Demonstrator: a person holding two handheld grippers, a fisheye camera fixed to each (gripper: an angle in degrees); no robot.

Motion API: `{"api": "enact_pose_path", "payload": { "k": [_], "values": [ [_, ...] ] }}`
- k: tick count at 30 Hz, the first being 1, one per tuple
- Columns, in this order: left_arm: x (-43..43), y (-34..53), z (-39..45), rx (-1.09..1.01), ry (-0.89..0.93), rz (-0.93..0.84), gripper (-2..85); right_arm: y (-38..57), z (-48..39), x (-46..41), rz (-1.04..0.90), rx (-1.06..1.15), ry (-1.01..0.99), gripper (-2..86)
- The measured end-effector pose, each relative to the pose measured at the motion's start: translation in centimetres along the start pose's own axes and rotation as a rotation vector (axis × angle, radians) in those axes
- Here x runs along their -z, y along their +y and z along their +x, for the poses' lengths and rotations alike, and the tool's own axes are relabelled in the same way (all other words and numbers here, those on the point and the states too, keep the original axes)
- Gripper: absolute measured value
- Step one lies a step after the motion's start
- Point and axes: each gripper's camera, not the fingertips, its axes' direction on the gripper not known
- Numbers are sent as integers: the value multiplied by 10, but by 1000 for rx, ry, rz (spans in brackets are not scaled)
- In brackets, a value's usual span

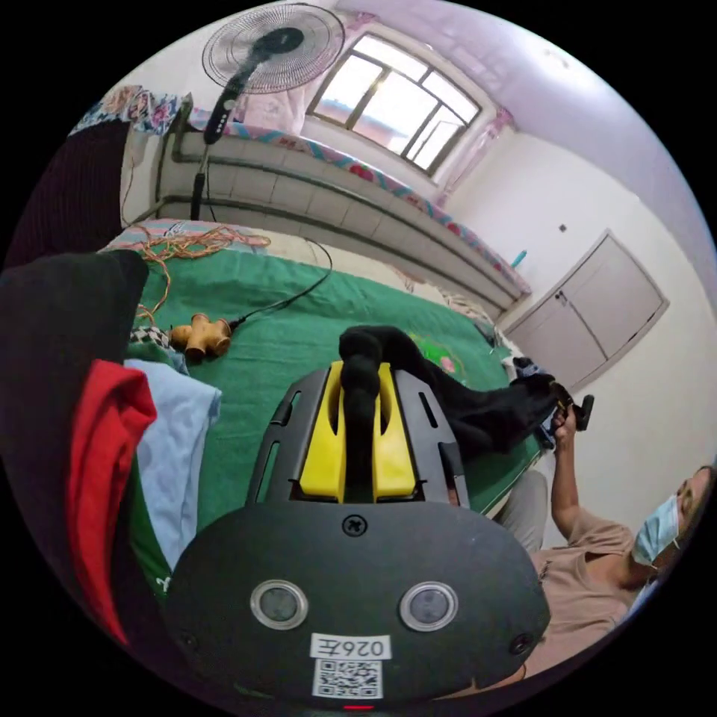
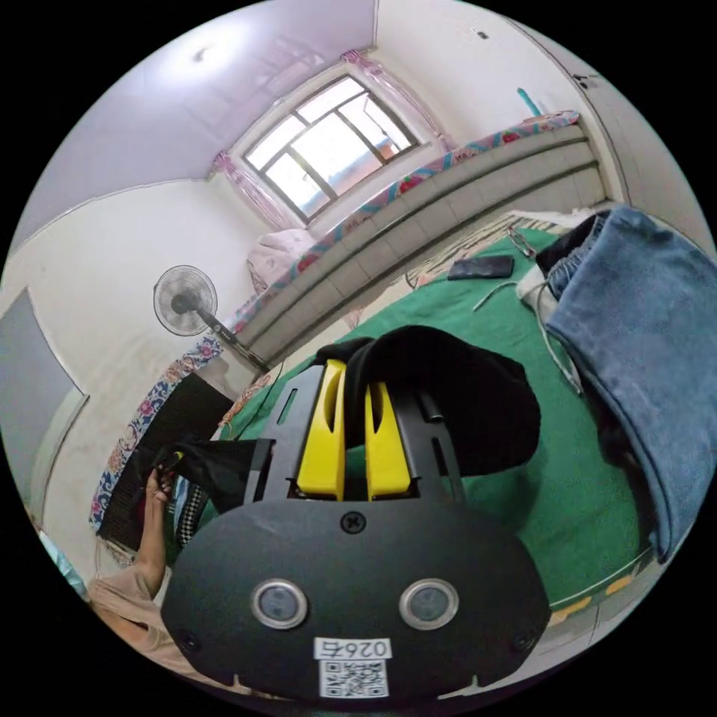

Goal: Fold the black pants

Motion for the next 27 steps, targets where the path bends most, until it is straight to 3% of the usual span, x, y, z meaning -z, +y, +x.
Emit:
{"api": "enact_pose_path", "payload": {
  "k": [4, 6, 8, 11, 14, 16, 18, 21, 23, 24, 25, 26, 27],
  "values": [
    [21, -22, 18, -124, -163, -22, 54, -34, -19, 15, 66, 92, 3, -4],
    [12, -19, 15, -193, -164, -77, 57, -36, -11, 4, -2, 93, 28, 1],
    [-6, -5, 5, -238, -106, -150, 62, -29, 21, -33, -294, 76, 159, 18],
    [-40, 22, -25, -156, -9, -365, 94, -5, 73, -47, -521, -34, 268, 63],
    [-26, 36, -43, -81, 42, -248, 148, 1, 96, -14, -426, -137, 247, 78],
    [-9, 30, -45, -75, 110, -73, 160, -6, 93, 4, -315, -135, 269, 81],
    [-17, 14, -42, -76, 150, -63, 170, -18, 78, 6, -244, -75, 289, 83],
    [-67, -17, -24, -132, 105, -210, 175, -39, 51, -33, -244, 24, 278, 105],
    [-115, -31, -12, -169, 49, -396, 160, -53, 44, -93, -365, 53, 301, 137],
    [-150, -35, -5, -201, 20, -591, 109, -55, 44, -111, -433, 65, 320, 140],
    [-178, -36, 1, -220, -23, -760, 20, -56, 46, -146, -606, 104, 351, 100],
    [-184, -37, 6, -238, -46, -786, 16, -57, 45, -164, -682, 130, 387, 14],
    [-181, -42, 16, -291, -86, -772, 8, -60, 42, -165, -675, 142, 408, 7]
  ]
}}
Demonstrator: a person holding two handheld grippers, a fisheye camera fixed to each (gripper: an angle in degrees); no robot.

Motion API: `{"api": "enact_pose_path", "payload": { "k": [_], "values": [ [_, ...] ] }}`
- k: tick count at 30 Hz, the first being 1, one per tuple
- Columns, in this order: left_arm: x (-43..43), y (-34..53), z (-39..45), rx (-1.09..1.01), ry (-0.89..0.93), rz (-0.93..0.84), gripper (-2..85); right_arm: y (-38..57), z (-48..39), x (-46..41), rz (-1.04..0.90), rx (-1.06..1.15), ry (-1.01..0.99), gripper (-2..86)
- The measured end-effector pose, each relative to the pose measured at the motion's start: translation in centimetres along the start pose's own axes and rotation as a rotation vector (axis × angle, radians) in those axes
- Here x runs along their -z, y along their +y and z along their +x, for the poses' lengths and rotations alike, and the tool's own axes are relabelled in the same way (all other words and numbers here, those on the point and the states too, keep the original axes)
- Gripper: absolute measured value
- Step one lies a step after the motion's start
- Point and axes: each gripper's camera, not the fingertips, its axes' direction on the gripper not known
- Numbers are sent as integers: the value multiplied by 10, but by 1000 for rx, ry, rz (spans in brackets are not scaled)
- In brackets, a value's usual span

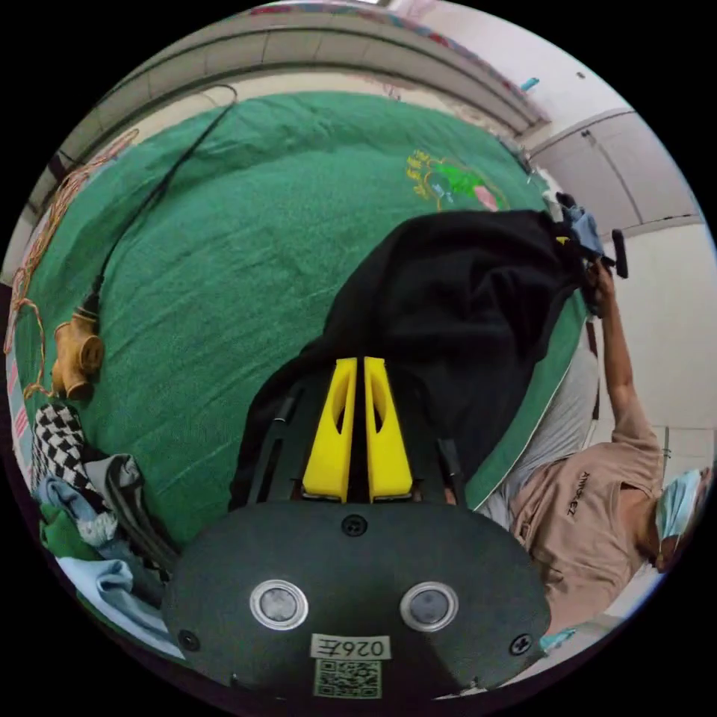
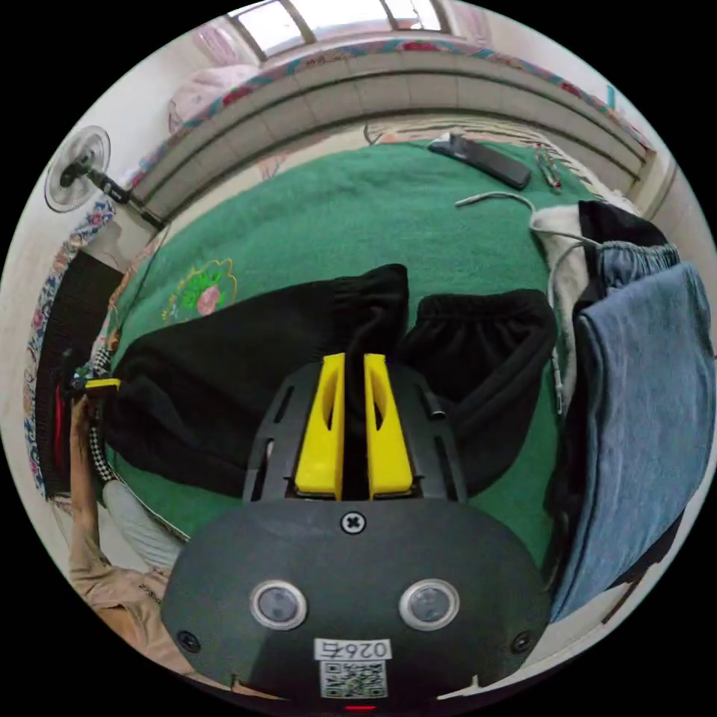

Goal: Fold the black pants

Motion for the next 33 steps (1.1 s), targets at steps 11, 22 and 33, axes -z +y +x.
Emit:
{"api": "enact_pose_path", "payload": {
  "k": [11, 22, 33],
  "values": [
    [88, 157, 16, -492, 467, 528, -3, 156, 70, 138, 566, -69, -237, -15],
    [65, 162, -61, -281, 776, 639, -7, 94, 31, 37, -55, 56, 330, 33],
    [119, 130, -71, 128, 114, 698, 192, 84, 46, 133, 350, -66, 27, 62]
  ]
}}
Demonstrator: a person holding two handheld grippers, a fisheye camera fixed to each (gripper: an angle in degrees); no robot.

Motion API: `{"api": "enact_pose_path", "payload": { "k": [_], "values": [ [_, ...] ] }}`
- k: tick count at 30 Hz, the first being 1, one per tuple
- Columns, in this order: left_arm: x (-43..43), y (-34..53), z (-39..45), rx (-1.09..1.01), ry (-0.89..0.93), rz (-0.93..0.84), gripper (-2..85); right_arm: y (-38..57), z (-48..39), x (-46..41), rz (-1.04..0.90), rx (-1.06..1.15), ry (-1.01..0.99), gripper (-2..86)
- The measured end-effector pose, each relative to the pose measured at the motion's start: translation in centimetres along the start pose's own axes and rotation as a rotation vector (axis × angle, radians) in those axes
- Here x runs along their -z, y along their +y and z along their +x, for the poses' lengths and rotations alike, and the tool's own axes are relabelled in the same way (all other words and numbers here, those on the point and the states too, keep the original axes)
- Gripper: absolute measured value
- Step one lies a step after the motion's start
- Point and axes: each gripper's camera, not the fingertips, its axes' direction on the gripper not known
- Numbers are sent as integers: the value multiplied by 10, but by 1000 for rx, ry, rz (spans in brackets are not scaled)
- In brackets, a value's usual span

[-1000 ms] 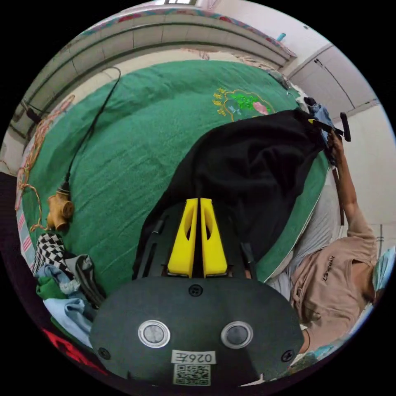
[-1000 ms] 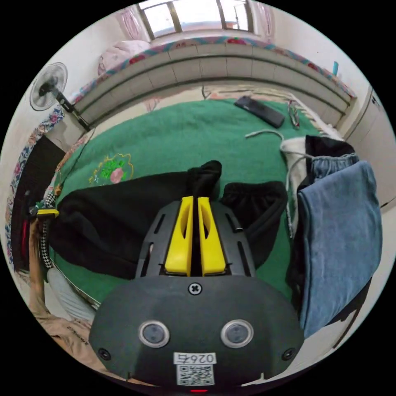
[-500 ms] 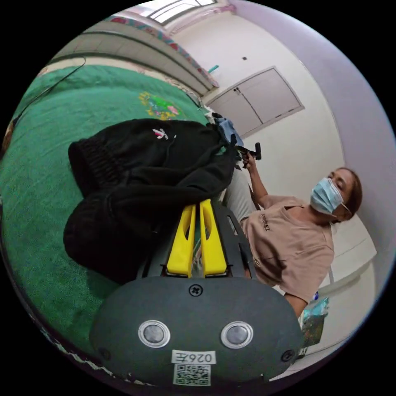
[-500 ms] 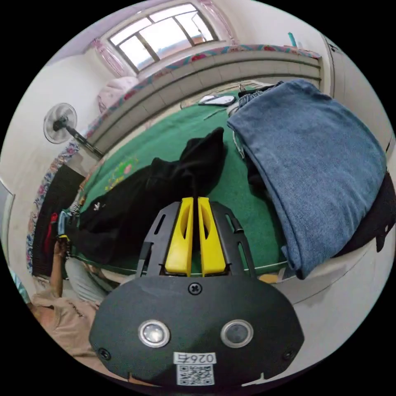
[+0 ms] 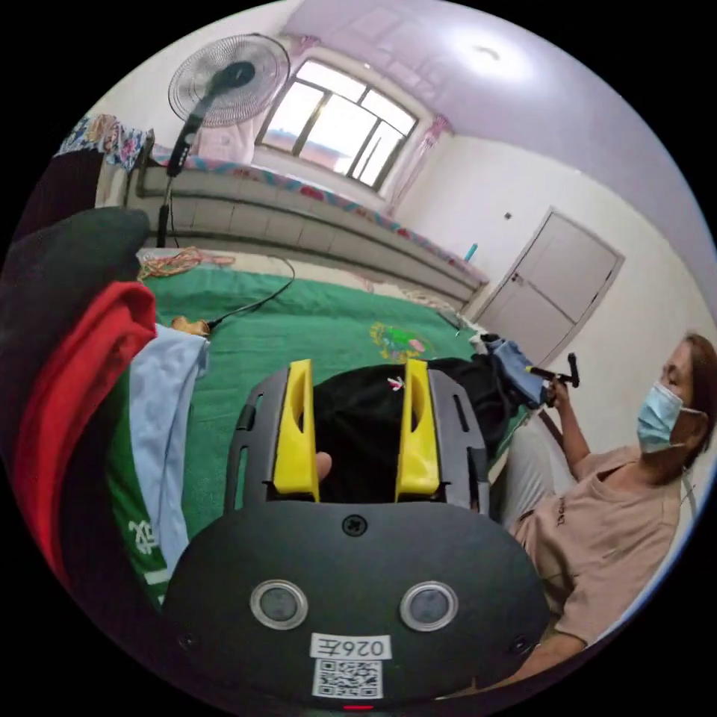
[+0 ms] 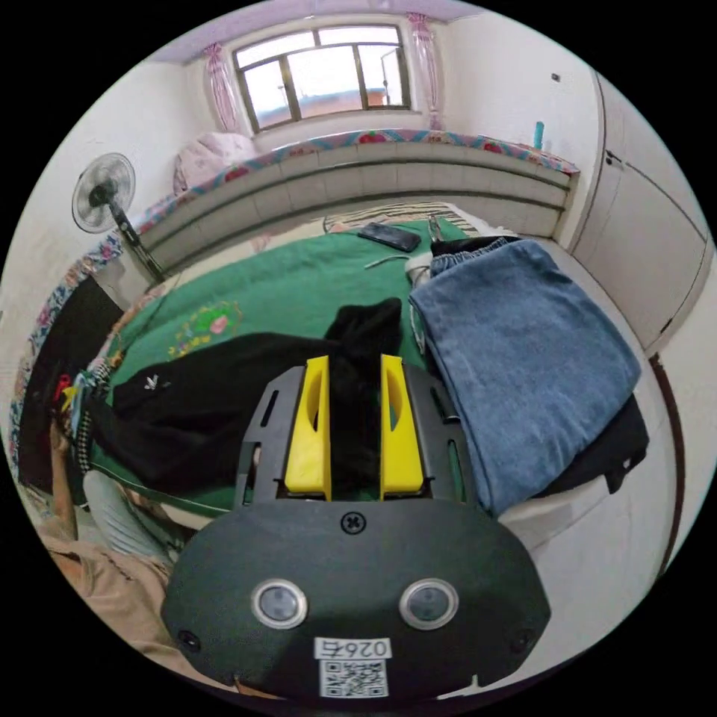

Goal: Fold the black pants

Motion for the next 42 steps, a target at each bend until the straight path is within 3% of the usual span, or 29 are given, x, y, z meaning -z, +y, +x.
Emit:
{"api": "enact_pose_path", "payload": {
  "k": [3, 7, 11, 14, 16, 19, 24, 29, 34, 37, 40, 42],
  "values": [
    [-62, -43, -11, -5, -91, -241, 189, -33, -3, -24, -30, 0, 13, 70],
    [-142, -73, -25, 9, 137, -576, 169, -74, 19, -70, -118, -82, 96, 97],
    [-168, -77, -7, -104, 8, -632, 177, -102, 43, -111, -178, -153, 74, 134],
    [-175, -75, 8, -162, -124, -630, 164, -108, 45, -155, -367, -120, 93, 136],
    [-176, -69, 19, -228, -189, -605, 148, -106, 44, -153, -316, -140, 116, 124],
    [-171, -69, 14, -187, -73, -604, 81, -102, 49, -139, -310, -146, -14, 33],
    [-114, -66, 15, -108, 32, -364, 57, -83, 56, -57, -57, -149, -34, 16],
    [-41, -68, 55, -253, -152, -261, 55, -58, 60, 58, 241, -153, -150, 14],
    [-19, -98, 39, -231, -265, -209, 57, -63, 52, 76, 366, -112, -189, 16],
    [-54, -104, 10, -168, -255, -164, 68, -81, 51, 19, 264, -91, -121, 27],
    [-105, -92, -19, -58, -243, -358, 82, -90, 64, -65, -186, -124, 19, 63],
    [-112, -81, -24, -58, -249, -375, 83, -79, 72, -72, -176, -175, 21, 85]
  ]
}}
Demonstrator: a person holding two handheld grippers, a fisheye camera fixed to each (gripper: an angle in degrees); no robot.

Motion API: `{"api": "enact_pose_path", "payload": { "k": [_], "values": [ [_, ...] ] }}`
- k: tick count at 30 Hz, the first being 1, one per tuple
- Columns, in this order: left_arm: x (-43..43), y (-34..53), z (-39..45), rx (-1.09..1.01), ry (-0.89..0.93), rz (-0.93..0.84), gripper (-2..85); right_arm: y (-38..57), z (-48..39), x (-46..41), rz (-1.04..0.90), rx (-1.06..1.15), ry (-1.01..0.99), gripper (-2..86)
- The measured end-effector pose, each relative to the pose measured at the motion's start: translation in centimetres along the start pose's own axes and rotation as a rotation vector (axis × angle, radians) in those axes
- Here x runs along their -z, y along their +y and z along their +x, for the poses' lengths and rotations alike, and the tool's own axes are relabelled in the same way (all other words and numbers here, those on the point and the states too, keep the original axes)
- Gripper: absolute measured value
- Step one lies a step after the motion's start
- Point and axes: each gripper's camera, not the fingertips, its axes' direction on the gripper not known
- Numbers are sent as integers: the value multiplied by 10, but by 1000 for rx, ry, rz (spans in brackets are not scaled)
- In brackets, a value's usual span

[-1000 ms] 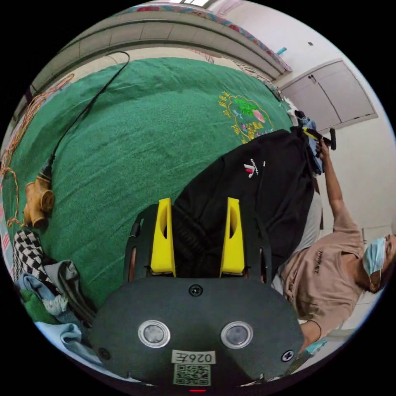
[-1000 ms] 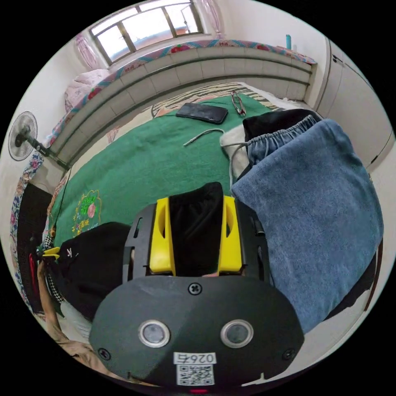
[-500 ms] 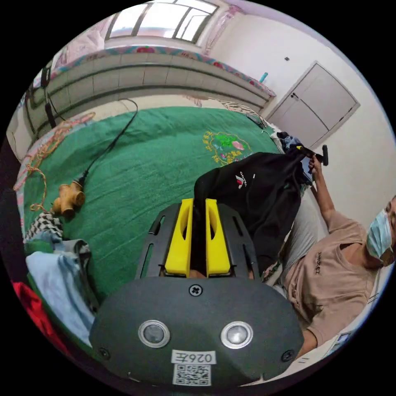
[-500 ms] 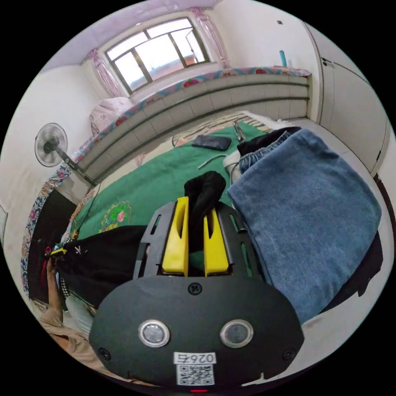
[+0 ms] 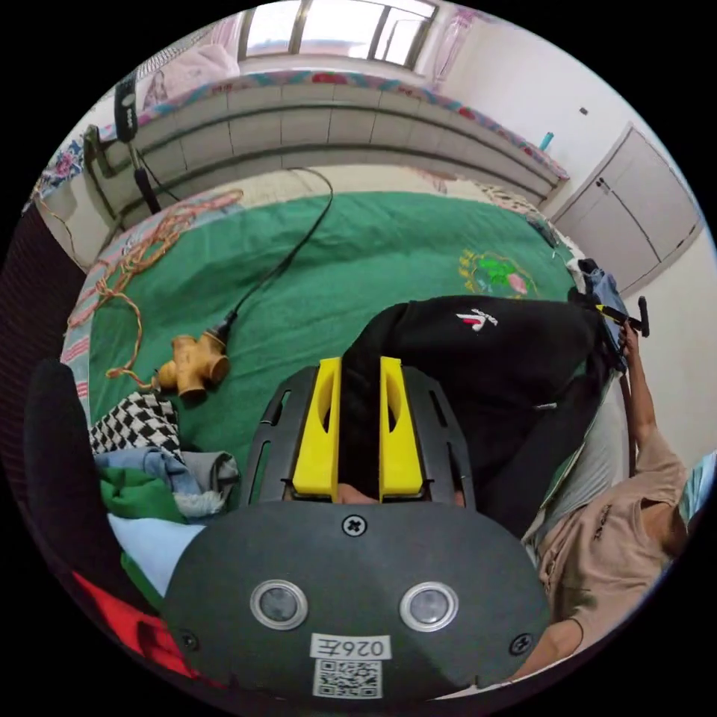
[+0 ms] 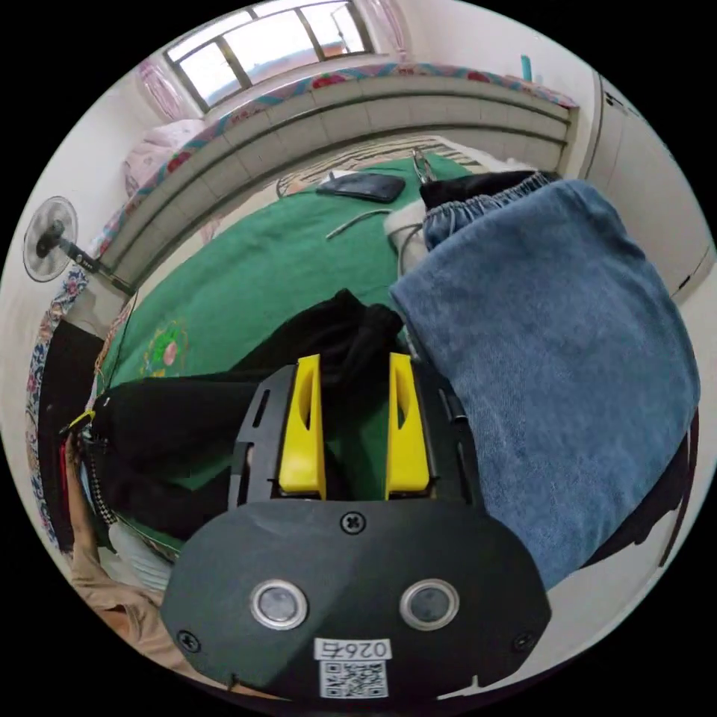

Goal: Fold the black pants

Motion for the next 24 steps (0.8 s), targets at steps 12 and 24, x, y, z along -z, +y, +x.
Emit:
{"api": "enact_pose_path", "payload": {
  "k": [12, 24],
  "values": [
    [-19, 26, -48, 234, 213, 113, 216, -61, -38, -37, -3, 132, 6, 118],
    [-10, 42, -15, 54, 17, 192, 126, -61, -78, 10, 311, 192, 86, 18]
  ]
}}
